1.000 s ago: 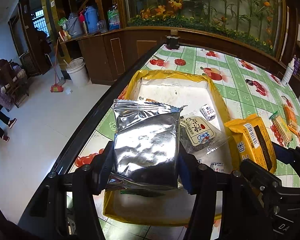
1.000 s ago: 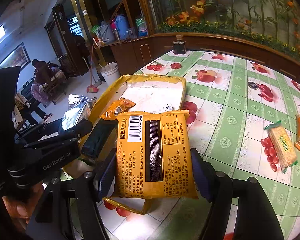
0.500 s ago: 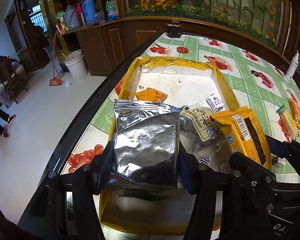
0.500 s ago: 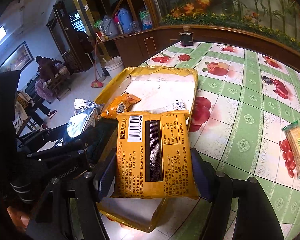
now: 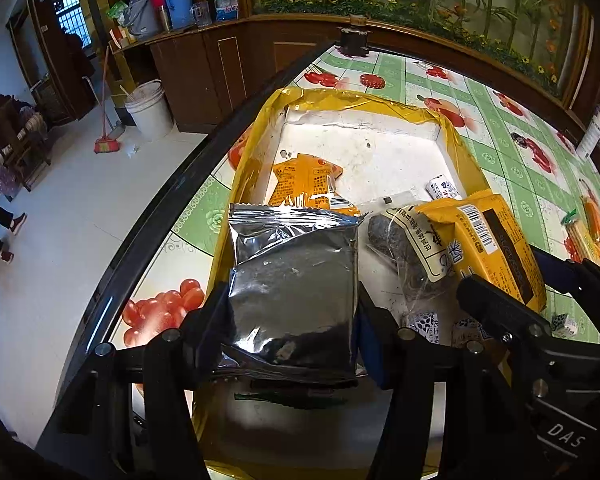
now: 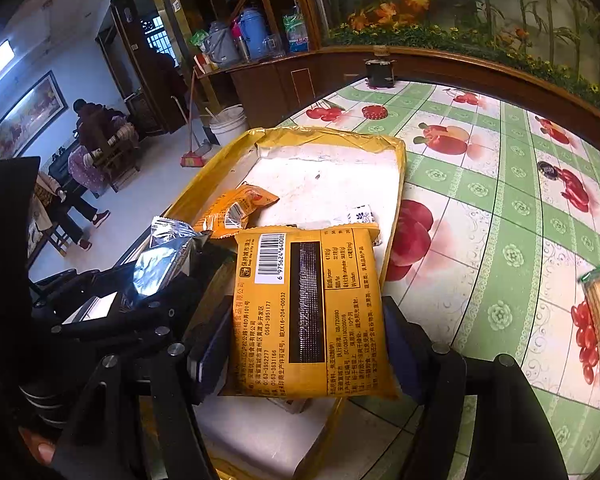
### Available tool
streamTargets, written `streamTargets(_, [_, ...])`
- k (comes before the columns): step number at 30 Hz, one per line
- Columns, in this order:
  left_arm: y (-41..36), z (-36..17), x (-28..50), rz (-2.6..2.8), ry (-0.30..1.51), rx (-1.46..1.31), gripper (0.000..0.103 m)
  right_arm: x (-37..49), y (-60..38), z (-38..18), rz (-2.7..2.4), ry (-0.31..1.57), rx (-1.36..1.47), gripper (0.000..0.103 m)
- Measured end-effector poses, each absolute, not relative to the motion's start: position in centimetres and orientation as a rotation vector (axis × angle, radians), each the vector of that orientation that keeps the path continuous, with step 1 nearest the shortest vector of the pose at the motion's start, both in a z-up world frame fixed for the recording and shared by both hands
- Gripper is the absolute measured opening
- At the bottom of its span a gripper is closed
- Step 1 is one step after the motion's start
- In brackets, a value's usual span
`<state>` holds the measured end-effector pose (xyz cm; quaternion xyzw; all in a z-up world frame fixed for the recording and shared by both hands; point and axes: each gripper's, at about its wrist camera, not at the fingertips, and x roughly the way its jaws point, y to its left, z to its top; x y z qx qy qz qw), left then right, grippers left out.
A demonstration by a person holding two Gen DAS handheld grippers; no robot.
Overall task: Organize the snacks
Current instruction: 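Open left tool to drop the silver bag while right tool releases the yellow pack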
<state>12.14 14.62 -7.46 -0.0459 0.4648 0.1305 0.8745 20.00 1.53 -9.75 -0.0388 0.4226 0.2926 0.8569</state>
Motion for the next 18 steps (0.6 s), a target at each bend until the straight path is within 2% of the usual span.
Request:
streamTargets(11, [15.6,-7.0,11.6,0.219,0.962,-0.16,0.058,21.0,2.7,-9.5,0.652,0.869,-0.128,0.073])
streamTargets(18, [15.7,-6.9,11.2,0.189,0.971,-0.178,0.063,21.2,2.6,-9.7,0.681,0.897,-0.105,0.074])
